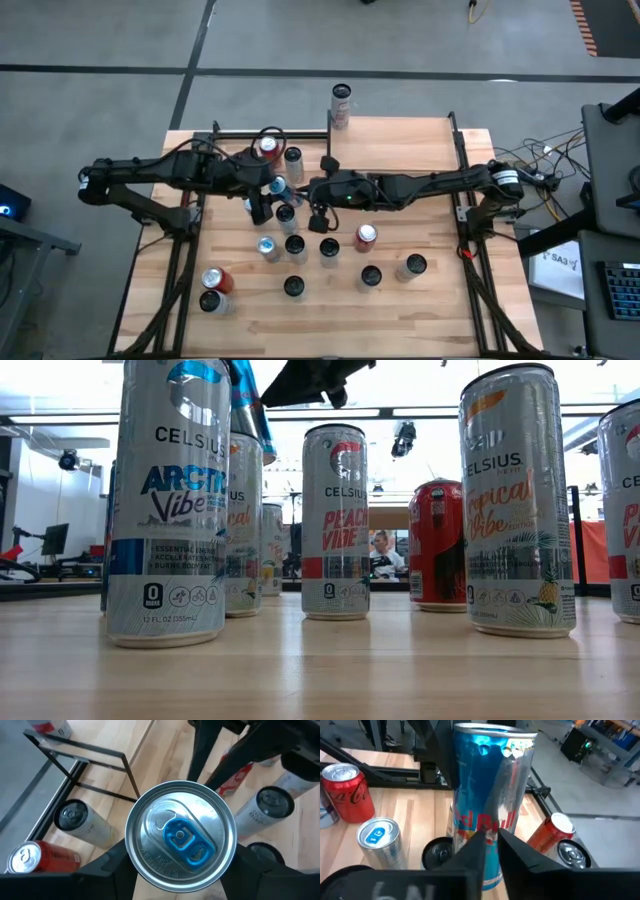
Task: Place canned beverage on shelf
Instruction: Put the top blue soda can on the shelf
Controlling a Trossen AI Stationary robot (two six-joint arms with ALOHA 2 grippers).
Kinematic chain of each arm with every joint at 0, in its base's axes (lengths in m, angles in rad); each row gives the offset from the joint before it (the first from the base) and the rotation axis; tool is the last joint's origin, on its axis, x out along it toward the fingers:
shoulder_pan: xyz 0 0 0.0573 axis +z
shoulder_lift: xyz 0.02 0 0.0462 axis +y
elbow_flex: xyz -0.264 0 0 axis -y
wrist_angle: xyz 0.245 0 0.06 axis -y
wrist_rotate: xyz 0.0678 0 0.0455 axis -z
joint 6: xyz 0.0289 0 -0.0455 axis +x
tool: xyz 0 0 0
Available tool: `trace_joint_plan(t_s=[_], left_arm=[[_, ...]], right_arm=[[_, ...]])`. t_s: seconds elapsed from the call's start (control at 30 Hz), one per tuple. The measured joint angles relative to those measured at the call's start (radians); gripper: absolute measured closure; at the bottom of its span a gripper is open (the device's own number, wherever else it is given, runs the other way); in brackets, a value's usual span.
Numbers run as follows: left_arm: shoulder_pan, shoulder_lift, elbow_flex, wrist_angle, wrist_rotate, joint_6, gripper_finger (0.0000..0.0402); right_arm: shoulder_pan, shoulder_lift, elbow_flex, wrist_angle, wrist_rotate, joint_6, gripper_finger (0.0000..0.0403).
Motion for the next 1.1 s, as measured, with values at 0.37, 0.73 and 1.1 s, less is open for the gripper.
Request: trace_joint_plan(t_s=[0.37,0.73,1.1], left_arm=[[0.0,0.0,0.0,0.006,-0.006,0.006,0.0197],[0.0,0.0,0.0,0.05,-0.006,0.011,0.0197],[0.0,0.005,-0.001,0.107,-0.003,0.015,0.0197]], right_arm=[[0.0,0.003,0.021,-0.034,0.072,0.055,0.0172],[0.0,0.004,0.02,-0.003,-0.051,0.045,0.0059],[-0.015,0.062,0.02,0.091,0.02,0.016,0.007]])
